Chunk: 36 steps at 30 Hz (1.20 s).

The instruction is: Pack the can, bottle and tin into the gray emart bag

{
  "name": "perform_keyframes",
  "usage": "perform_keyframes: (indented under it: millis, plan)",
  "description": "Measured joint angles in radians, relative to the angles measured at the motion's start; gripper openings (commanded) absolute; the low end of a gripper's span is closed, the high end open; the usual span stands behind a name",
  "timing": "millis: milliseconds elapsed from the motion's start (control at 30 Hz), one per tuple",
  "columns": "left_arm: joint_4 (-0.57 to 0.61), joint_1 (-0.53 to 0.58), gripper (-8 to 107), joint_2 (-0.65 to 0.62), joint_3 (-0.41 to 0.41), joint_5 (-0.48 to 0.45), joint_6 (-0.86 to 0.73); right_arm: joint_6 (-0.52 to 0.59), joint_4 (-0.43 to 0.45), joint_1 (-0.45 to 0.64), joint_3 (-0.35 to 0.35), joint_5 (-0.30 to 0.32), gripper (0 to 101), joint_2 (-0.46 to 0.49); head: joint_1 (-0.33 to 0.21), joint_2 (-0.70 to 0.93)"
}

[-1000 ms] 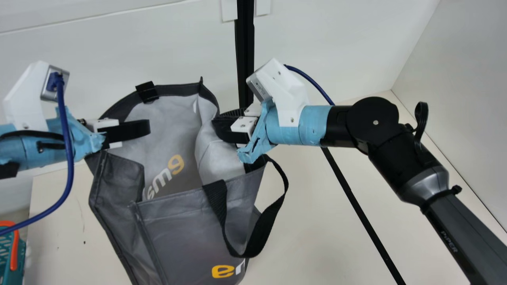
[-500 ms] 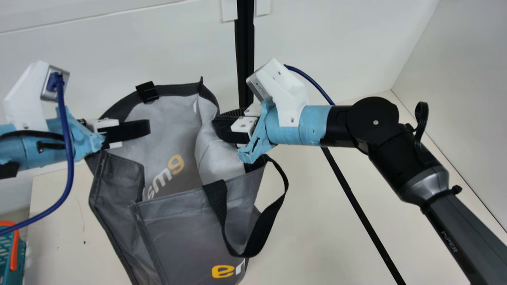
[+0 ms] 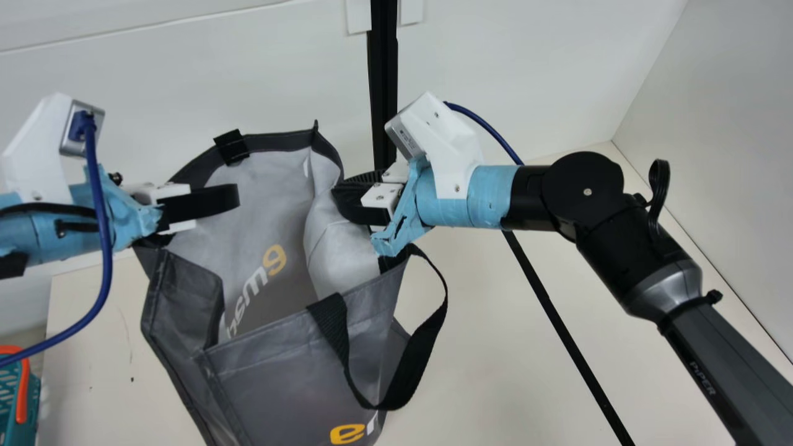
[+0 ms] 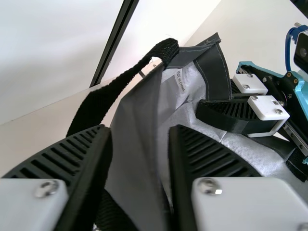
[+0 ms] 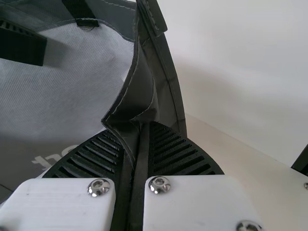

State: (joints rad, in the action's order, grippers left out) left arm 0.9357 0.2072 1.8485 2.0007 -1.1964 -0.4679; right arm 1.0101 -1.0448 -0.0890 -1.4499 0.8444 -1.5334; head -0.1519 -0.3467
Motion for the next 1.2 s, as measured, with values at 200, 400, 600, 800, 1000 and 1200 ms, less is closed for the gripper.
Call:
perform_keyframes:
  millis: [200,400,600,800,1000,1200]
  plan:
    - [0.000,0.000,90,0.000,0.000,0.000,0.000,0.000,0.002,0.000,0.000,0.000,0,0.000,0.000,0.000]
    - [0.000,0.000,90,0.000,0.000,0.000,0.000,0.000,0.002,0.000,0.000,0.000,0,0.000,0.000,-0.002]
    - [0.000,0.000,90,0.000,0.000,0.000,0.000,0.000,0.004,0.000,0.000,0.000,0,0.000,0.000,-0.002]
    - [0.012,0.000,90,-0.055,-0.062,0.018,-0.023,0.000,0.004,0.000,0.000,0.000,0,0.000,0.000,-0.002]
    - [0.050,-0.020,90,-0.099,-0.086,0.031,-0.058,0.000,0.004,0.000,0.000,0.000,0,0.000,0.000,0.000]
    - [0.092,-0.037,90,-0.137,-0.086,0.034,-0.083,0.000,0.004,0.000,0.000,0.000,0,0.000,0.000,-0.002]
